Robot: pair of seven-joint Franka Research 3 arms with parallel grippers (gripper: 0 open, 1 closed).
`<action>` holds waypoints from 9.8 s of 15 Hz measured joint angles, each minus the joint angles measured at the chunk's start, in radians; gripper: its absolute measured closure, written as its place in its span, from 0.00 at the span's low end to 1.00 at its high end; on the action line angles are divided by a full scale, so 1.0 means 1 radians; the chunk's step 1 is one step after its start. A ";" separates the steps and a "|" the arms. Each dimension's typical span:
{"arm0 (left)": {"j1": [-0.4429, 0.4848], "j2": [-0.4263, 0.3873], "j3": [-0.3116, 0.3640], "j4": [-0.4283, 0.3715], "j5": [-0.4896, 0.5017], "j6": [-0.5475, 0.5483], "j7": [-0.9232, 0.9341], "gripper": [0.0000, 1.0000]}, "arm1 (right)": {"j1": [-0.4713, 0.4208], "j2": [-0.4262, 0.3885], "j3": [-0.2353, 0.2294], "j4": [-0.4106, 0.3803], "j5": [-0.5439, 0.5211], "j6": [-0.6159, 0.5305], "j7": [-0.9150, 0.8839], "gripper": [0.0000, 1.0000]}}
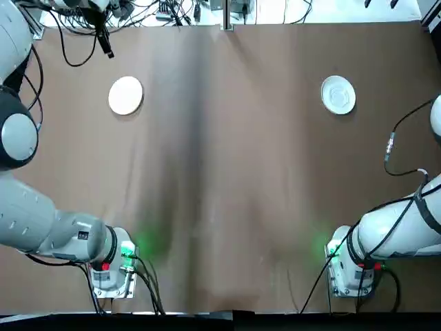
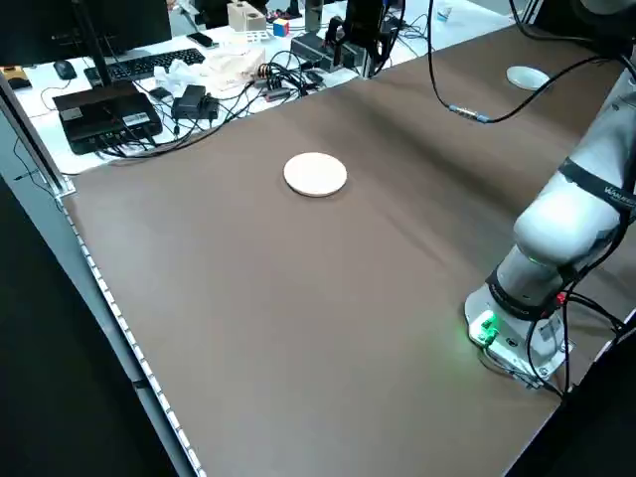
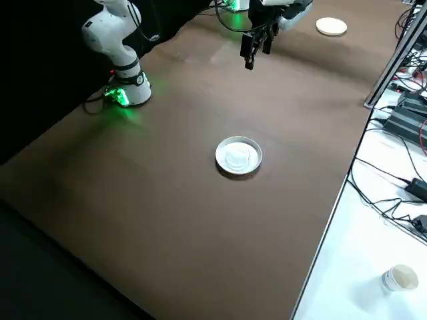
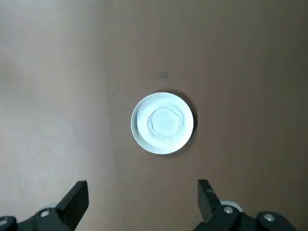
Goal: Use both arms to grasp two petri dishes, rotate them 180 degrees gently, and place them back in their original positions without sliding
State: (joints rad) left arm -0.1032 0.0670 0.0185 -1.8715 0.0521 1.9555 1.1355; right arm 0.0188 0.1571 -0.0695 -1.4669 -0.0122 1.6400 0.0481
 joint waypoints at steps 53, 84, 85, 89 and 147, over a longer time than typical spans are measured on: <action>0.323 0.395 -0.186 -0.296 0.000 0.693 0.491 0.39 | -0.116 0.296 -0.003 -0.287 0.185 0.430 1.159 0.00; 0.322 0.387 -0.186 -0.293 0.041 0.705 0.491 0.96 | -0.093 0.446 -0.007 -0.363 0.108 0.795 1.276 0.65; 0.322 0.386 -0.186 -0.292 0.041 0.705 0.490 0.96 | -0.093 0.452 -0.007 -0.363 0.108 0.800 1.276 0.65; 0.322 0.383 -0.186 -0.291 0.041 0.705 0.469 0.96 | -0.092 0.466 -0.006 -0.362 0.108 0.804 1.287 0.63; 0.235 0.583 -0.143 0.094 0.089 0.444 -2.548 0.77 | -0.078 0.343 0.009 0.002 0.109 0.258 0.146 0.97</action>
State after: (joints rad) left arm 0.1321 0.6504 -0.1244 -1.7776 0.1410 2.3992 -1.4126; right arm -0.0595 0.5003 -0.0604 -1.4644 0.0963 1.8975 0.1938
